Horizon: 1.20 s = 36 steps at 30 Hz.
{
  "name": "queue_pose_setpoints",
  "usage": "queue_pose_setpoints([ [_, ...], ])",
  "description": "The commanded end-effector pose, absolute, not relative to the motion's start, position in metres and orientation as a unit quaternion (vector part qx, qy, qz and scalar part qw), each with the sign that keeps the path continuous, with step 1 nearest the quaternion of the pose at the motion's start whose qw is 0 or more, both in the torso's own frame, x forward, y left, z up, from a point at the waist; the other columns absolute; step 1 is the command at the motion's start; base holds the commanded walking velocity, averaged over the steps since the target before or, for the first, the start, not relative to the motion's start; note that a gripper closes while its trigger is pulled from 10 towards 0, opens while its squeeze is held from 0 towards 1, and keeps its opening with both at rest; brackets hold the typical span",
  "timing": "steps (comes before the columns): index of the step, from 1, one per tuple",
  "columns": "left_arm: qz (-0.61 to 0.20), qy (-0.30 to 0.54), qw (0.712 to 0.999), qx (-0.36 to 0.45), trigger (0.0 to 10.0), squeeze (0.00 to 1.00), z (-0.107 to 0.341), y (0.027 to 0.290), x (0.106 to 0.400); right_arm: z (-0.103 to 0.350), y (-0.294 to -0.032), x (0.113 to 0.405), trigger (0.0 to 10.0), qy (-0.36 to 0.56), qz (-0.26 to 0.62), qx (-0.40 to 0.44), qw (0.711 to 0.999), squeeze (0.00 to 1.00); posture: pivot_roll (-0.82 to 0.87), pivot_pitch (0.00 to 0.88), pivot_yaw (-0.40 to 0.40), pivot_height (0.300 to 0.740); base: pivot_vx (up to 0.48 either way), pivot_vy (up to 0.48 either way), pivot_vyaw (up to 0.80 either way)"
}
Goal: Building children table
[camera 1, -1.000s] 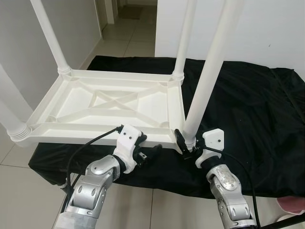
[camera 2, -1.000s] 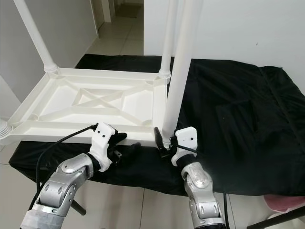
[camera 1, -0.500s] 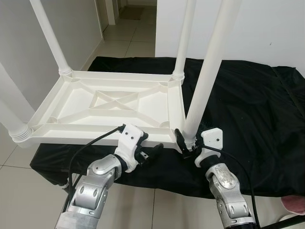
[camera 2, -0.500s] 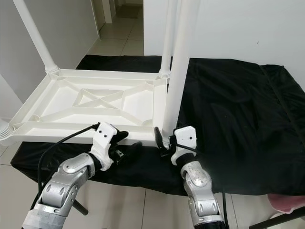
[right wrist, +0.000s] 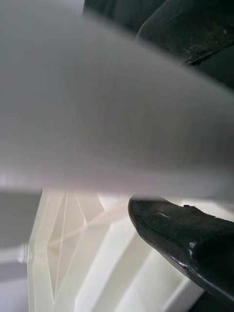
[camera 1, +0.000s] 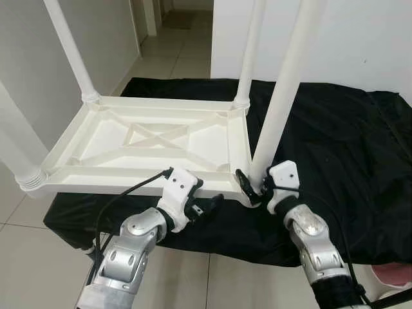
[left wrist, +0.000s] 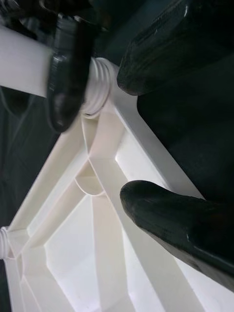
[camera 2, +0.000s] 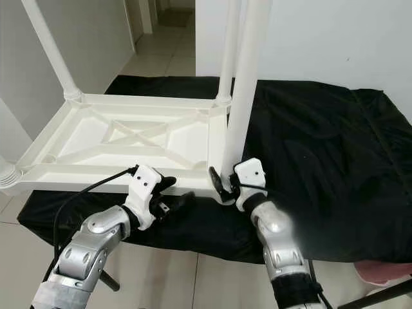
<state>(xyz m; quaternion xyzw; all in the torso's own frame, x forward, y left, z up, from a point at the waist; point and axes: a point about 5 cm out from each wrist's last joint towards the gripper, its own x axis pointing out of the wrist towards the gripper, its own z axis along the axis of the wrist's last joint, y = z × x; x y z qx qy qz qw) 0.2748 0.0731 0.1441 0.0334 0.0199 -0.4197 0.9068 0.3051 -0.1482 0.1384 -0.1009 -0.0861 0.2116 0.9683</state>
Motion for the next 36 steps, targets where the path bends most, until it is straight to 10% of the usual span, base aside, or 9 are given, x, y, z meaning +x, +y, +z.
queue_pose_setpoints([
  [1, -0.392, 0.021, 0.919, 0.039, 10.0, 0.0, 0.142, 0.075, 0.278, 0.136, -0.146, 0.306, 10.0, -0.083, 0.225, -0.102, 0.966, 0.0, -0.04, 0.006, 0.054, 0.74, 0.0, 0.0, 0.0],
  [3, -0.394, 0.02, 0.918, 0.041, 10.0, 0.0, 0.143, 0.075, 0.278, 0.136, -0.145, 0.308, 10.0, -0.083, 0.23, -0.106, 0.964, 0.0, -0.04, 0.003, 0.055, 0.74, 0.0, 0.0, 0.0],
  [5, -0.396, 0.018, 0.917, 0.042, 10.0, 0.0, 0.144, 0.074, 0.279, 0.136, -0.142, 0.311, 2.7, -0.082, 0.248, -0.104, 0.96, 0.0, -0.03, 0.0, 0.055, 0.74, 0.0, 0.0, 0.0],
  [8, -0.396, 0.017, 0.917, 0.041, 10.0, 0.0, 0.144, 0.074, 0.279, 0.135, -0.141, 0.312, 2.7, -0.083, 0.251, -0.104, 0.959, 0.0, -0.03, 0.0, 0.055, 0.74, 0.0, 0.0, 0.0],
  [9, -0.397, 0.016, 0.917, 0.041, 10.0, 0.0, 0.145, 0.073, 0.278, 0.135, -0.141, 0.312, 0.0, -0.083, 0.255, -0.105, 0.958, 0.0, -0.03, 0.0, 0.056, 0.74, 0.0, 0.0, 0.0],
  [15, -0.401, 0.016, 0.915, 0.043, 10.0, 0.0, 0.144, 0.072, 0.277, 0.13, -0.141, 0.311, 0.0, -0.075, 0.266, -0.1, 0.956, 0.0, -0.03, 0.0, 0.052, 0.74, 0.0, 0.0, 0.0],
  [17, -0.401, 0.016, 0.915, 0.044, 10.0, 0.0, 0.144, 0.072, 0.277, 0.128, -0.142, 0.309, 2.8, -0.069, 0.263, -0.096, 0.957, 0.0, -0.03, 0.0, 0.05, 0.74, 0.0, 0.0, 0.0],
  [18, -0.401, 0.016, 0.915, 0.044, 10.0, 0.0, 0.144, 0.072, 0.277, 0.127, -0.143, 0.309, 10.0, -0.066, 0.262, -0.091, 0.959, 0.0, -0.03, 0.0, 0.049, 0.74, 0.0, 0.0, 0.0],
  [36, -0.401, 0.02, 0.915, 0.038, 10.0, 0.0, 0.141, 0.072, 0.273, 0.13, -0.134, 0.298, 10.0, -0.067, 0.111, -0.005, 0.992, 0.0, -0.04, 0.012, 0.047, 0.74, 0.0, 0.0, 0.0],
])
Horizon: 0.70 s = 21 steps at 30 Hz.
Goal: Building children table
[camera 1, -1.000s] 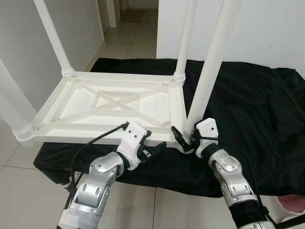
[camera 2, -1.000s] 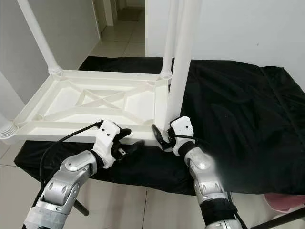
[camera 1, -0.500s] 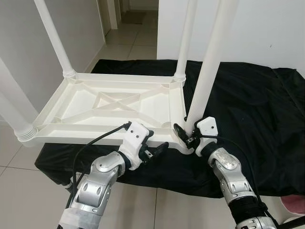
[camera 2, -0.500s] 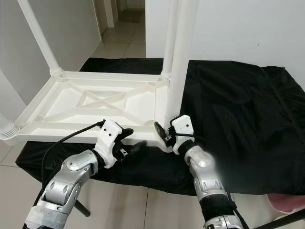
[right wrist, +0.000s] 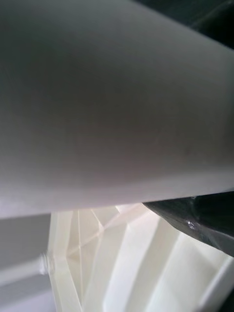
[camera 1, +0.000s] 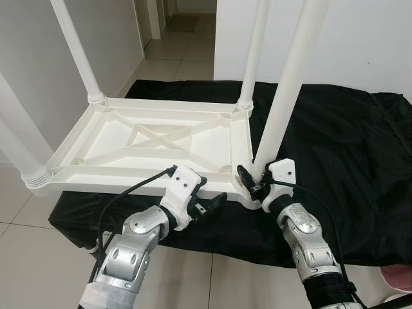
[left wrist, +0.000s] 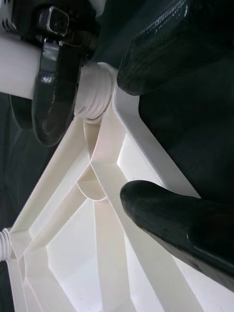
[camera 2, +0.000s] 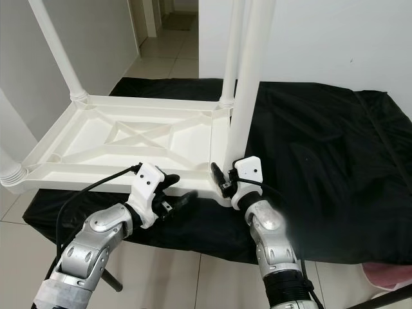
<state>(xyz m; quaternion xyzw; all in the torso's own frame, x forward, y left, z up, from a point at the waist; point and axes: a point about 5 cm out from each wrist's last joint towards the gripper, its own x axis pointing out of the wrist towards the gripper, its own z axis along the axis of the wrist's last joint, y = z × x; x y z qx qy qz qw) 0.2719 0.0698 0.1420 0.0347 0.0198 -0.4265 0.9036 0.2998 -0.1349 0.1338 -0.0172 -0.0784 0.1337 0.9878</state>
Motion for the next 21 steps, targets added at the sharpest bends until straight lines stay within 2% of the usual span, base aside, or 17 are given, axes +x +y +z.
queue_pose_setpoints([
  [1, -0.4, 0.02, 0.915, 0.038, 10.0, 0.0, 0.141, 0.071, 0.273, 0.128, -0.132, 0.296, 10.0, -0.062, 0.093, -0.004, 0.994, 0.0, -0.04, 0.012, 0.047, 0.74, 0.0, 0.0, 0.0],
  [3, -0.4, 0.021, 0.916, 0.038, 10.0, 0.0, 0.141, 0.071, 0.273, 0.127, -0.131, 0.295, 10.0, -0.06, 0.076, -0.012, 0.995, 0.0, -0.04, 0.012, 0.047, 0.74, 0.0, 0.0, 0.0],
  [5, -0.399, 0.022, 0.916, 0.037, 10.0, 0.0, 0.141, 0.071, 0.272, 0.12, -0.128, 0.292, 10.0, -0.04, 0.012, -0.005, 0.999, 0.0, -0.04, 0.019, 0.044, 0.74, 0.0, 0.0, 0.0],
  [9, -0.399, 0.022, 0.916, 0.036, 10.0, 0.0, 0.141, 0.071, 0.272, 0.119, -0.127, 0.291, 10.0, -0.036, -0.008, 0.003, 0.999, 0.0, -0.04, 0.019, 0.044, 0.74, 0.0, 0.0, 0.0],
  [12, -0.399, 0.026, 0.916, 0.039, 10.0, 0.0, 0.139, 0.071, 0.271, 0.113, -0.119, 0.291, 10.0, -0.005, -0.066, -0.004, 0.998, 0.0, -0.03, 0.027, 0.044, 0.74, 0.0, 0.0, 0.0],
  [17, -0.397, 0.026, 0.917, 0.038, 10.0, 0.0, 0.139, 0.072, 0.27, 0.114, -0.107, 0.289, 10.0, 0.0, -0.069, 0.002, 0.998, 0.0, -0.03, 0.031, 0.04, 0.74, 0.0, 0.0, 0.0],
  [21, -0.395, 0.033, 0.917, 0.039, 10.0, 0.0, 0.136, 0.073, 0.267, 0.122, -0.097, 0.284, 10.0, -0.031, -0.024, 0.024, 0.999, 0.0, -0.02, 0.034, 0.034, 0.74, 0.0, 0.0, 0.0],
])
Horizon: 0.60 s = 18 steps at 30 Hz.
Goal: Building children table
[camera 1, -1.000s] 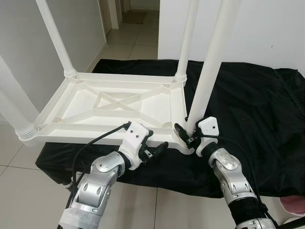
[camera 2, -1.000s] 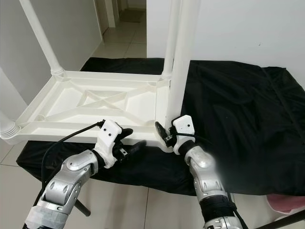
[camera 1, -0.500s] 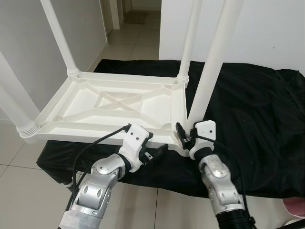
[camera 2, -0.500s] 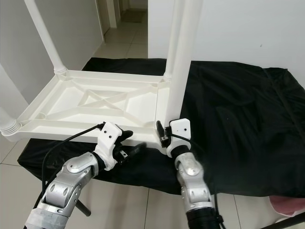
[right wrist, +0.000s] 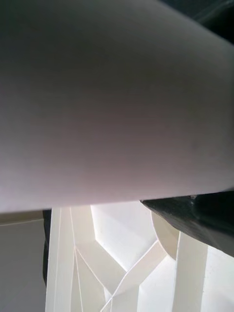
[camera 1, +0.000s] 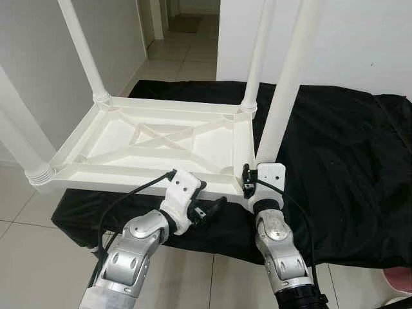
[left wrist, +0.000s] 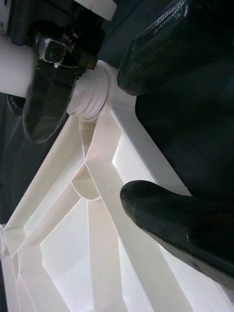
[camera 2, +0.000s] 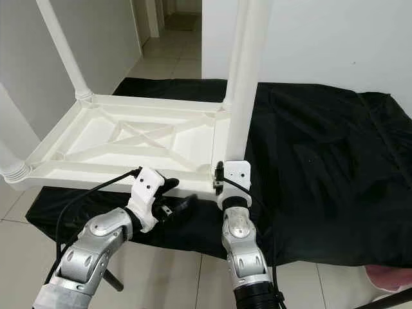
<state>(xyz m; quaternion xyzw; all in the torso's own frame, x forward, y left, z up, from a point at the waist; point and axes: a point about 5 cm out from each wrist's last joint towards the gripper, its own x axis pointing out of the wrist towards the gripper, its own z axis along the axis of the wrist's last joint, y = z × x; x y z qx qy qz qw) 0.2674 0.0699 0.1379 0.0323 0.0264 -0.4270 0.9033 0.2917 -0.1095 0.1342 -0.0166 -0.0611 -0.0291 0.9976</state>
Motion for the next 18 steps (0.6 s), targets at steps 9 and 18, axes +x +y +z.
queue_pose_setpoints([
  [9, -0.401, 0.03, 0.915, 0.039, 10.0, 0.0, 0.137, 0.072, 0.267, 0.131, -0.107, 0.287, 10.0, -0.057, -0.006, 0.039, 0.998, 1.0, -0.05, 0.039, 0.048, 0.74, 0.0, 0.0, 0.0],
  [18, -0.407, 0.024, 0.912, 0.038, 10.0, 0.0, 0.141, 0.069, 0.27, 0.135, -0.124, 0.289, 10.0, -0.071, 0.041, 0.01, 0.997, 0.68, -0.06, 0.03, 0.057, 0.74, 0.0, 0.0, 0.0],
])
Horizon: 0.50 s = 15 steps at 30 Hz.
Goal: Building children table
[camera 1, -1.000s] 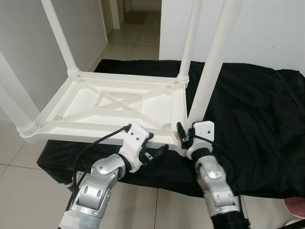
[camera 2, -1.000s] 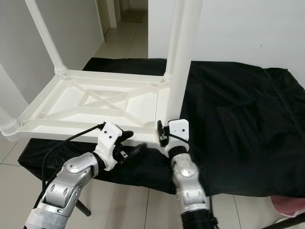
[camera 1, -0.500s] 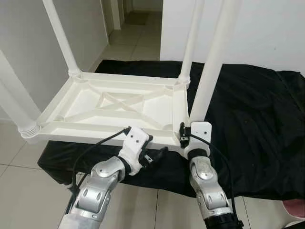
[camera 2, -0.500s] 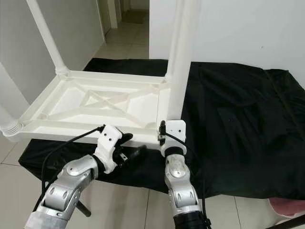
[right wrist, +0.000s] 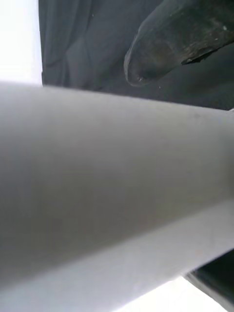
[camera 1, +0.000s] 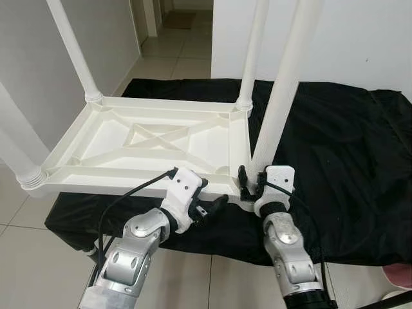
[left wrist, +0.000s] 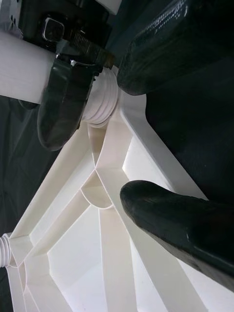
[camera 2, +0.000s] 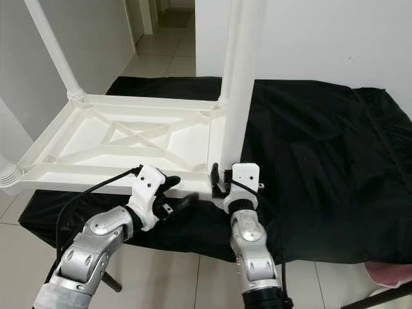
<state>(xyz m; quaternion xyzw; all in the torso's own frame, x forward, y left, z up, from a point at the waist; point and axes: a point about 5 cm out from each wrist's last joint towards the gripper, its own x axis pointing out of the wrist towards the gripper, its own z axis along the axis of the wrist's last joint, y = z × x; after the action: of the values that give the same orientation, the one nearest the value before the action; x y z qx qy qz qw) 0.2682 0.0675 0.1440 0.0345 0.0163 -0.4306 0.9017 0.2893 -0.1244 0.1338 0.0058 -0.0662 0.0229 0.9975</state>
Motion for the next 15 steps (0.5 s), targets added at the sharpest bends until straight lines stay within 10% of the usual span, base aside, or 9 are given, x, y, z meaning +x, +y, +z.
queue_pose_setpoints([
  [1, -0.407, 0.024, 0.912, 0.038, 10.0, 0.0, 0.141, 0.069, 0.27, 0.135, -0.124, 0.289, 10.0, -0.071, 0.041, 0.01, 0.997, 0.68, -0.06, 0.03, 0.057, 0.74, 0.0, 0.0, 0.0],
  [2, -0.408, 0.024, 0.912, 0.04, 10.0, 0.0, 0.141, 0.069, 0.27, 0.135, -0.123, 0.288, 10.0, -0.072, 0.062, 0.016, 0.995, 0.0, -0.06, 0.028, 0.059, 0.74, 0.0, 0.0, 0.0],
  [15, -0.406, 0.018, 0.913, 0.041, 10.0, 0.0, 0.143, 0.067, 0.274, 0.138, -0.137, 0.293, 10.0, -0.08, 0.215, -0.05, 0.972, 0.0, -0.06, 0.021, 0.045, 0.74, 0.0, 0.0, 0.0],
])
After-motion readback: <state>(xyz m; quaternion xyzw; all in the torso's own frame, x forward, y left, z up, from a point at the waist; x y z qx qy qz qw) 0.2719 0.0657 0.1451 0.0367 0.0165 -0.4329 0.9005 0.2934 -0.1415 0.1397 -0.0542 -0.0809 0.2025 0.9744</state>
